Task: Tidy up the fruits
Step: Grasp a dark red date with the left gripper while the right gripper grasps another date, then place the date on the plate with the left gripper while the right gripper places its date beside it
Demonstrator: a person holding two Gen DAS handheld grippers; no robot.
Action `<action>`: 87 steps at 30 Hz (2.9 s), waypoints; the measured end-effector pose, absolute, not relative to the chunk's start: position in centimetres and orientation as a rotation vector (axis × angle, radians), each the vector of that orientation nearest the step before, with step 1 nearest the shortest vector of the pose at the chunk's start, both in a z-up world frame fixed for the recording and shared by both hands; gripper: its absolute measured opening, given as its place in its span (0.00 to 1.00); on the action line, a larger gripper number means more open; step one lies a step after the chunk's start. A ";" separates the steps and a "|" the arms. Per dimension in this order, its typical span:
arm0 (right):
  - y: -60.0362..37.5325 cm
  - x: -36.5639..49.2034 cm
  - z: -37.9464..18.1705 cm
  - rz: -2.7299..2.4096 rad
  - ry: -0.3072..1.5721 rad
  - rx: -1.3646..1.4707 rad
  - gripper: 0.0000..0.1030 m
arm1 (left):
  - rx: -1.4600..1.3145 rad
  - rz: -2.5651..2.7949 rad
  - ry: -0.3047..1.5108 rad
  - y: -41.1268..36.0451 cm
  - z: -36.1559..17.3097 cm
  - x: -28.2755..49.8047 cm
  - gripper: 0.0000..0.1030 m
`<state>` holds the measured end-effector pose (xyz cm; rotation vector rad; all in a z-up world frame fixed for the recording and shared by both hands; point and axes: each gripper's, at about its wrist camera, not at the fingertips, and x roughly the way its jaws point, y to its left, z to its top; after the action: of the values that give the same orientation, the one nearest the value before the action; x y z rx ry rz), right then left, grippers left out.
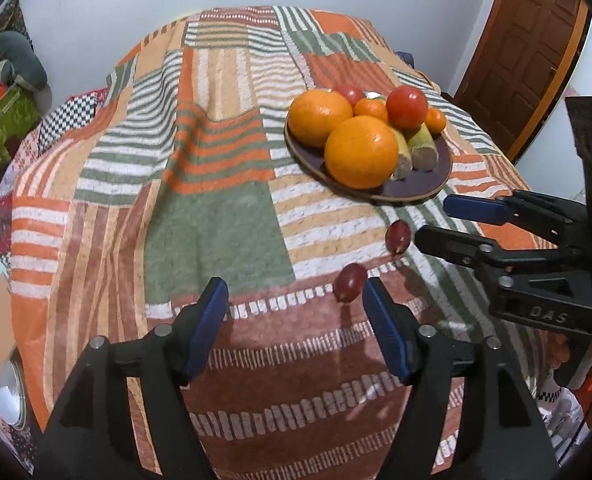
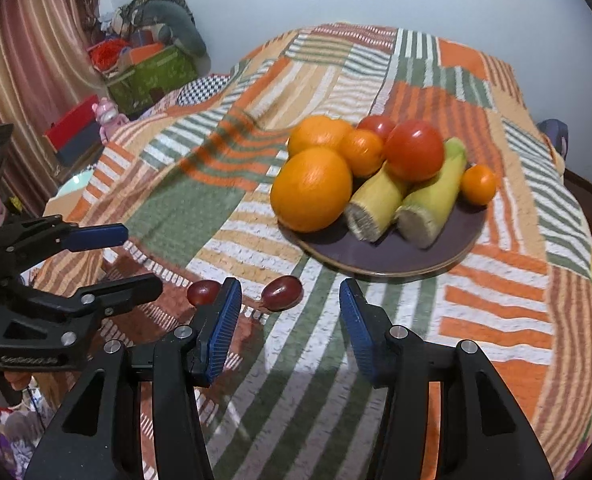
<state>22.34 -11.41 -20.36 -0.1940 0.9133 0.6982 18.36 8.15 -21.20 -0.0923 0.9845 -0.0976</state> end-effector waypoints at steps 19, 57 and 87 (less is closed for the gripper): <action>-10.2 23.0 -22.4 0.705 0.978 -0.198 0.24 | -0.106 -0.199 1.050 5.9 -24.0 19.8 0.58; -18.0 25.5 -17.5 0.612 0.817 -0.090 0.24 | -0.068 -0.243 0.949 -0.9 -19.3 26.2 0.21; -17.1 29.1 -21.2 0.641 0.930 -0.092 0.29 | -0.073 -0.234 1.038 -1.6 -22.8 29.0 0.23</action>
<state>29.08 -17.09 -21.19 -0.0924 0.9295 0.6406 29.00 -1.60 -22.78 -0.0725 1.0378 -0.2341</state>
